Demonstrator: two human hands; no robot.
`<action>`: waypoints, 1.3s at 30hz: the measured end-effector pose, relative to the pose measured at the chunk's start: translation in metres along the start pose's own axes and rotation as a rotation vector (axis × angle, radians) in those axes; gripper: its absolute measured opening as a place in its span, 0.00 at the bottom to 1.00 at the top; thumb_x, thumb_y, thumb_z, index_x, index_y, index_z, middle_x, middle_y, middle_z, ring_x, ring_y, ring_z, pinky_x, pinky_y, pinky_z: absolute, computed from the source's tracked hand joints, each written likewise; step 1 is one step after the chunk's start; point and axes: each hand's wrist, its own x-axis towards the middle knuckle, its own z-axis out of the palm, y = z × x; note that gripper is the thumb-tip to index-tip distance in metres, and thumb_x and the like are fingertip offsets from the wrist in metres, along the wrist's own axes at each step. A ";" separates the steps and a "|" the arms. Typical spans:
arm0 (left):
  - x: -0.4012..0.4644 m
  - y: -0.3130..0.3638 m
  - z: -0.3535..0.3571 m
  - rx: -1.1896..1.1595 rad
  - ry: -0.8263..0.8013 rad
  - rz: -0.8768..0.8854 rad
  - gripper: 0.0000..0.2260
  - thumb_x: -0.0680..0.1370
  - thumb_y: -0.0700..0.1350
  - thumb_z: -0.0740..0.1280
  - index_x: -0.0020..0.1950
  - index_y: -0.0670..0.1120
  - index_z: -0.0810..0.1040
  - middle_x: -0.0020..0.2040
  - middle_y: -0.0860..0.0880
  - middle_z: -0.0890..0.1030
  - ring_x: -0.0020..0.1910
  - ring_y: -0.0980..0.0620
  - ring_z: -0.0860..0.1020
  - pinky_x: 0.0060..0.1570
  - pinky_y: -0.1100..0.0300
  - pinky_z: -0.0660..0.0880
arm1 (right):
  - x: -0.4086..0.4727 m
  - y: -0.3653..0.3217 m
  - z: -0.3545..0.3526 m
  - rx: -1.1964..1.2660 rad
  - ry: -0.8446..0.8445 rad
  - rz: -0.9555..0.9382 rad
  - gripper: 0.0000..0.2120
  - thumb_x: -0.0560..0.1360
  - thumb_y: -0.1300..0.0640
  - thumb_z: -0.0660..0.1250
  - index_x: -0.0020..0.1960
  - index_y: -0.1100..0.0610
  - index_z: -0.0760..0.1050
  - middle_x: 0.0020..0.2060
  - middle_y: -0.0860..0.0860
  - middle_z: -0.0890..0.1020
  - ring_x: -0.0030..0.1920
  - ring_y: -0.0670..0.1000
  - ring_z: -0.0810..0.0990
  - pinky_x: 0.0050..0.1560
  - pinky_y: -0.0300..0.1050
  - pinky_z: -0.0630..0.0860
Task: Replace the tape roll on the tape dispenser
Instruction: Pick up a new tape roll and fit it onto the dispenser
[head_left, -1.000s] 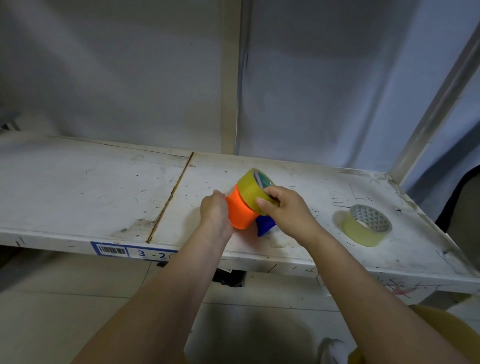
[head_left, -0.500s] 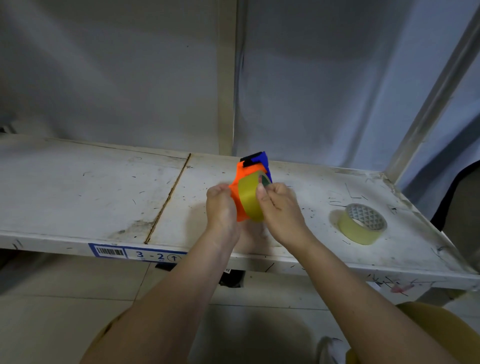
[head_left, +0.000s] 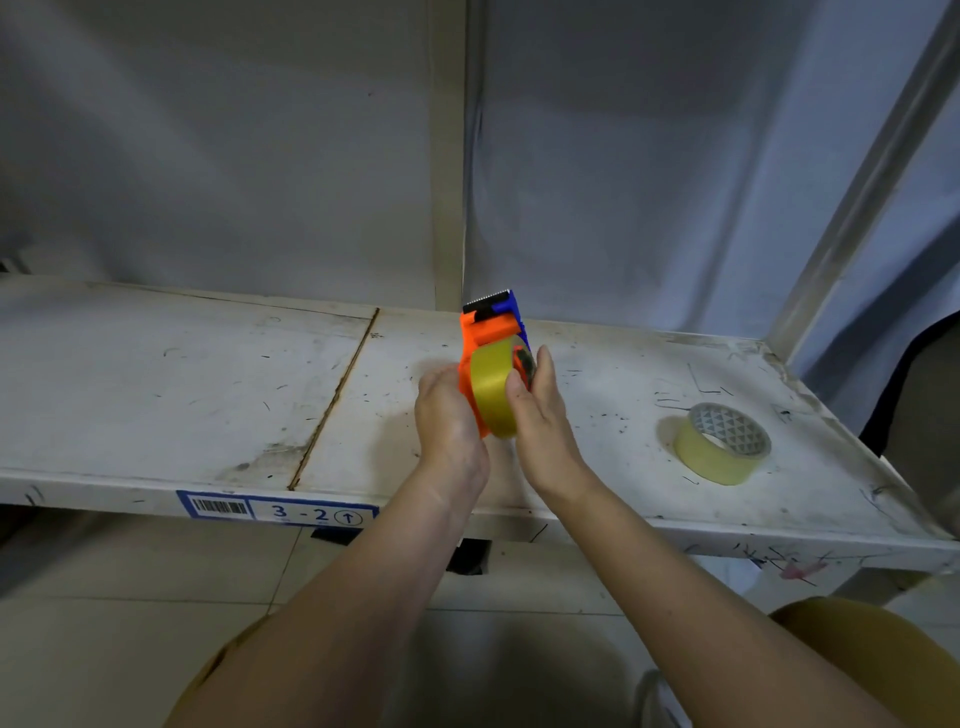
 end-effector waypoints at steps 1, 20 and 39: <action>-0.002 -0.001 0.001 -0.017 -0.027 -0.024 0.17 0.81 0.49 0.56 0.61 0.41 0.76 0.52 0.39 0.82 0.50 0.43 0.81 0.52 0.50 0.79 | -0.001 0.000 0.003 0.029 0.002 0.002 0.32 0.73 0.35 0.54 0.74 0.45 0.53 0.68 0.43 0.68 0.68 0.47 0.67 0.69 0.53 0.66; 0.021 0.005 -0.021 0.610 -0.088 0.360 0.16 0.77 0.50 0.63 0.33 0.43 0.71 0.31 0.41 0.70 0.32 0.46 0.69 0.37 0.52 0.68 | 0.003 0.010 -0.042 -0.192 -0.216 0.187 0.24 0.72 0.39 0.66 0.63 0.51 0.73 0.55 0.47 0.79 0.56 0.48 0.77 0.54 0.41 0.74; 0.023 -0.012 -0.023 1.059 -0.155 0.710 0.21 0.79 0.48 0.61 0.26 0.49 0.65 0.24 0.51 0.66 0.29 0.51 0.66 0.30 0.58 0.62 | 0.004 -0.007 -0.038 -0.897 -0.041 -0.111 0.13 0.73 0.56 0.58 0.35 0.58 0.77 0.31 0.54 0.81 0.37 0.57 0.78 0.38 0.49 0.75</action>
